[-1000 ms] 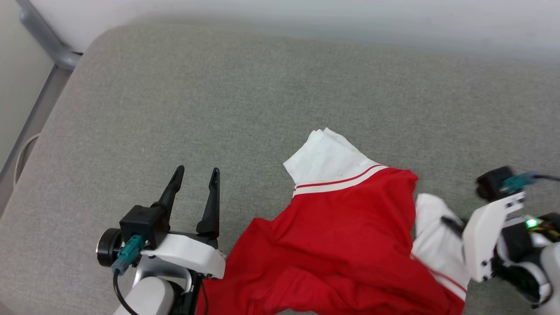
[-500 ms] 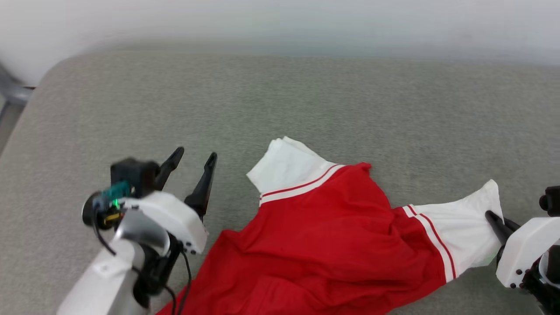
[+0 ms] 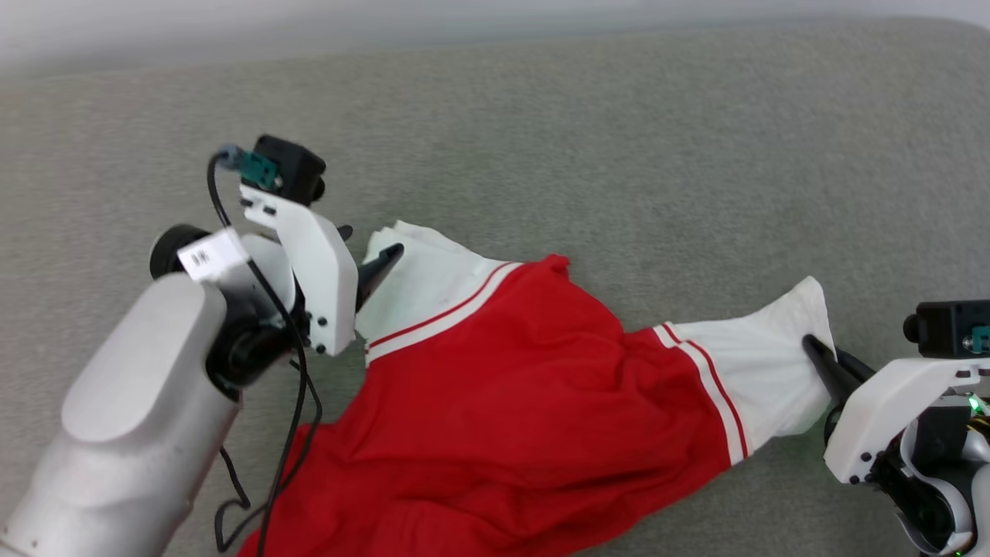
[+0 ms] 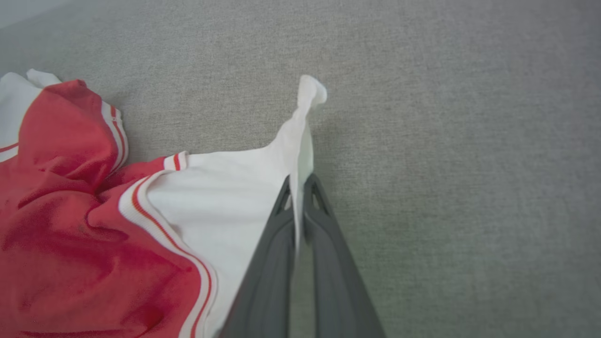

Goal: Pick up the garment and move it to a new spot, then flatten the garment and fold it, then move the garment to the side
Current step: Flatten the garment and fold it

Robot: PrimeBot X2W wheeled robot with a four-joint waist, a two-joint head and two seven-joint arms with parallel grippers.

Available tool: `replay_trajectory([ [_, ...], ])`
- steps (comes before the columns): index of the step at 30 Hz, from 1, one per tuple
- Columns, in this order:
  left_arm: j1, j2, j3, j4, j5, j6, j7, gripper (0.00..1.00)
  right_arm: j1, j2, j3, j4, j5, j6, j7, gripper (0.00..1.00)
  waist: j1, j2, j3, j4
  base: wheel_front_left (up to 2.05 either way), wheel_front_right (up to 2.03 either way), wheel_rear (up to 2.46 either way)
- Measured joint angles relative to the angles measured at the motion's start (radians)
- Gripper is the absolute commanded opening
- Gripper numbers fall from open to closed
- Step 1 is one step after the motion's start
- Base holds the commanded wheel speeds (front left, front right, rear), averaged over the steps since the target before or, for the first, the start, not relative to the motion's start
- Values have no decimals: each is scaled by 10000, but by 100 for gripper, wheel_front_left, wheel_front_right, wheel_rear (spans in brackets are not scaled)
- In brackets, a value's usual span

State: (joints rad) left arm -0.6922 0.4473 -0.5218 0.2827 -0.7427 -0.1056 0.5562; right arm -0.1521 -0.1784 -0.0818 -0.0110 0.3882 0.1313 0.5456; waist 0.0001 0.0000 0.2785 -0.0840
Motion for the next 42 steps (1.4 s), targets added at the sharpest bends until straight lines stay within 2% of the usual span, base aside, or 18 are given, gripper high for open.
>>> replay_trajectory([
  [10,-1557,59,-552,2171,-815,-184,1969,100,-545,132,550,441,134,0,-598,0,0,0,831,-919,0,0,0],
  [16,-2227,59,-986,3037,-980,-224,3315,100,-715,138,685,754,190,0,-882,0,-1,0,1064,-1203,0,0,0],
  [17,-2251,-8,-1011,3129,-1018,-224,3421,75,-726,140,688,805,211,0,-897,0,-1,0,1070,-1222,0,0,0],
  [19,-2299,-92,-1034,3312,-1152,-224,3599,0,-736,153,732,897,261,0,-978,0,-1,0,1049,-1249,0,0,0],
  [22,-2304,-150,-1114,3471,-1195,-222,3697,0,-752,151,754,1012,274,0,-1068,0,-2,1,987,-1244,0,0,0],
  [26,-2194,-230,-1331,3496,-984,-236,3057,0,-844,33,773,1081,257,0,-1145,0,-1,0,836,-1141,0,0,0],
  [31,-2291,-288,-1478,3593,-570,-253,1670,0,-1049,-318,765,1158,148,0,-1179,0,-1,0,507,-899,0,0,0],
  [38,-2885,-88,-1235,3981,-138,-249,-286,0,-1613,-874,880,1572,-10,2,-1317,0,-1,0,-148,-471,0,0,0],
  [42,-3250,86,-1007,4261,196,-67,-1526,0,-2348,-1129,1049,1998,-90,2,-1315,0,-1,0,-425,-193,0,0,0],
])
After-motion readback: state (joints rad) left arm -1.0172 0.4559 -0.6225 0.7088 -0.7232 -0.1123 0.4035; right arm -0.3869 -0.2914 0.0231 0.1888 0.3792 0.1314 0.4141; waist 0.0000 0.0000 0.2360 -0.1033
